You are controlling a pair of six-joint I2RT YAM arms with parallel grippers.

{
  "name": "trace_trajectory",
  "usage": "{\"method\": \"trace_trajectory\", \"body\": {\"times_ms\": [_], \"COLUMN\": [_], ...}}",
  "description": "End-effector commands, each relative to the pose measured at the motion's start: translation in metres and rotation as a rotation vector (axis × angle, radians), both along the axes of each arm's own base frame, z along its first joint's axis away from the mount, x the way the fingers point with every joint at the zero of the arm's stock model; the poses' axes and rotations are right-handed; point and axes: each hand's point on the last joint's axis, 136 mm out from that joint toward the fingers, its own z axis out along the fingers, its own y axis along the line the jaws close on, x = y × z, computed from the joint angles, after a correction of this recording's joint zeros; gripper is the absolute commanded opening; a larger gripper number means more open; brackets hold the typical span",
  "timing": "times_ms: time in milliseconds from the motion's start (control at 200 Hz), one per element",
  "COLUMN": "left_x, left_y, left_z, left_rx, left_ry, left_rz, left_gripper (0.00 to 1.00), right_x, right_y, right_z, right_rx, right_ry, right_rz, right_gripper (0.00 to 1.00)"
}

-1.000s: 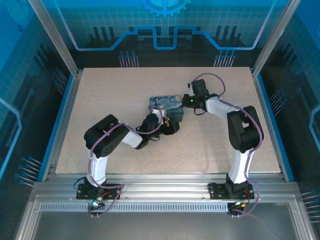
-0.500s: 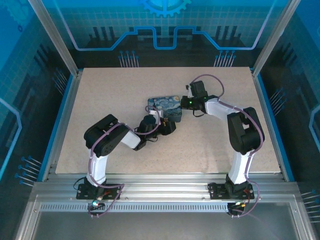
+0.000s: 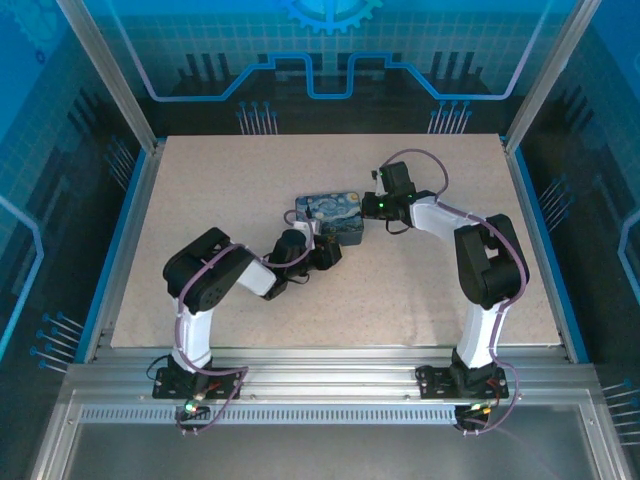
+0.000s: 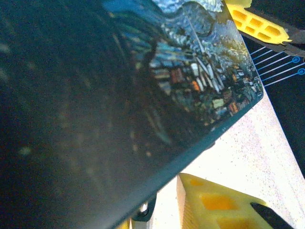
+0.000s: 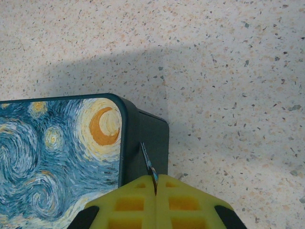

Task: Unlock the padlock with the key

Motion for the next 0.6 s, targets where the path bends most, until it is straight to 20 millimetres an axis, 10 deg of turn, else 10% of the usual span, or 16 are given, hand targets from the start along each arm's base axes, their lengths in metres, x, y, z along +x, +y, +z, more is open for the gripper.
{"method": "trace_trajectory", "body": {"times_ms": [0,595], "left_x": [-0.006,-0.011], "left_y": [0.002,0.010], "left_z": [0.001,0.014], "left_rx": [0.023,0.127], "left_ry": [0.021,0.147], "left_rz": [-0.034,-0.059], "left_gripper": [0.26,0.02], "right_x": [-0.007,-0.010], "right_y": [0.008,-0.004], "right_z": [0.009,0.021], "right_rx": [0.021,0.022], "right_ry": [-0.012,-0.033], "right_rz": [0.017,0.009], "right_gripper": [0.00,0.00]}}
